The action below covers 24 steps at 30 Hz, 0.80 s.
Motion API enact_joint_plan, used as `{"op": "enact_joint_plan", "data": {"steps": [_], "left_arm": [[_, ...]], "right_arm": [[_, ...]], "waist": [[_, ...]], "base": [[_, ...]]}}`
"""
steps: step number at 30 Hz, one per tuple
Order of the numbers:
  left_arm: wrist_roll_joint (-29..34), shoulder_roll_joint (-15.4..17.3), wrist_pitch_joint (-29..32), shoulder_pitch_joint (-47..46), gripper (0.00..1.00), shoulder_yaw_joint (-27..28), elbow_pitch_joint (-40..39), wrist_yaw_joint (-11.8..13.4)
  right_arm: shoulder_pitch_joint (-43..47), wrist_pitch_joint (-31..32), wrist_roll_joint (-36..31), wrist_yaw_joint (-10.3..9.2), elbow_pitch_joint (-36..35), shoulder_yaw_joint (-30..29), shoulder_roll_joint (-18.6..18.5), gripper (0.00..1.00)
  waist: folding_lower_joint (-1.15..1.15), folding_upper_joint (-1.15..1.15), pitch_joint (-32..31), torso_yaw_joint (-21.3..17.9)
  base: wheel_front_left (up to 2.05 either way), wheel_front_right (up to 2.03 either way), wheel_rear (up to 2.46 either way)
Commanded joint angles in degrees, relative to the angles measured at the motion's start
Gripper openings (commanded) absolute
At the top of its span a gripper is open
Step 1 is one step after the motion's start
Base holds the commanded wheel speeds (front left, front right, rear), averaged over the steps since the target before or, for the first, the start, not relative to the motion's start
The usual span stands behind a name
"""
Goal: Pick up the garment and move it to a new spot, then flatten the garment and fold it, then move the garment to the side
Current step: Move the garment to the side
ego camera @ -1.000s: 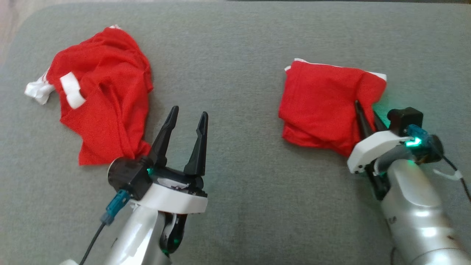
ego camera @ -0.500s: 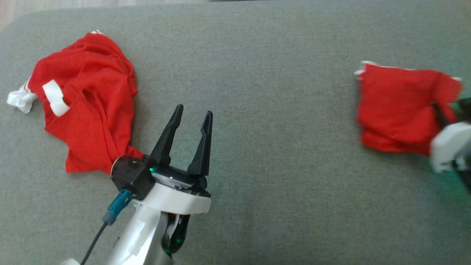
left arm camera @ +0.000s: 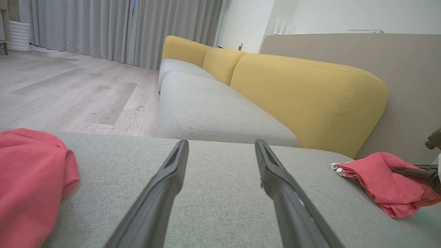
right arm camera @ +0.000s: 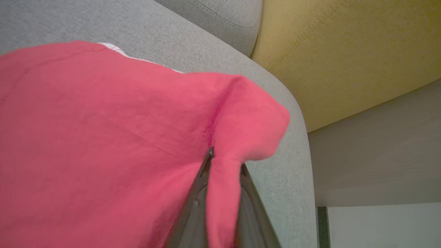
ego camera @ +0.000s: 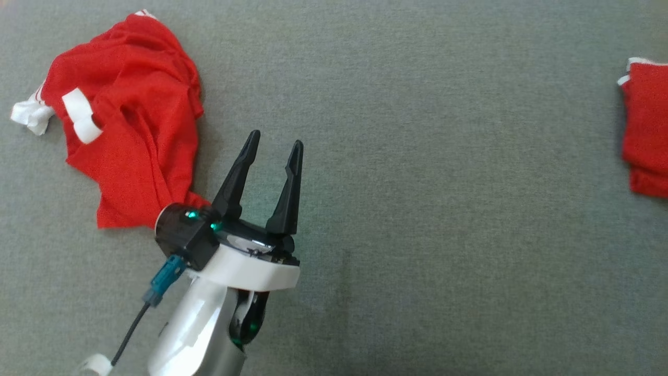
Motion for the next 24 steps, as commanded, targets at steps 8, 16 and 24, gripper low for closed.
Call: {"op": "enact_joint_plan", "data": {"steps": [8, 16, 24], "left_arm": [[0.41, 0.41, -0.29, -2.65, 1.0, 1.45, -1.86, 0.09], [0.37, 0.41, -0.29, -1.5, 1.0, 2.98, -1.4, 0.09], [0.64, 0.41, -0.29, 1.01, 1.0, 6.27, -1.78, 0.09]], "right_arm": [[-3.44, -4.45, -4.58, -0.04, 2.2, -1.5, -3.31, 1.0], [-5.38, -9.74, -9.64, -0.04, 4.88, -9.05, 1.92, 1.0], [-4.25, -14.25, -10.32, -0.04, 0.93, -16.94, 12.13, 1.0]], "waist": [[-0.01, 0.0, 0.78, 0.91], [-0.01, 0.0, -2.62, -0.07], [-0.01, 0.0, -8.68, -1.89]], "base": [[0.0, 0.0, 0.0], [0.0, 0.0, 0.0], [0.0, 0.0, 0.0]]}}
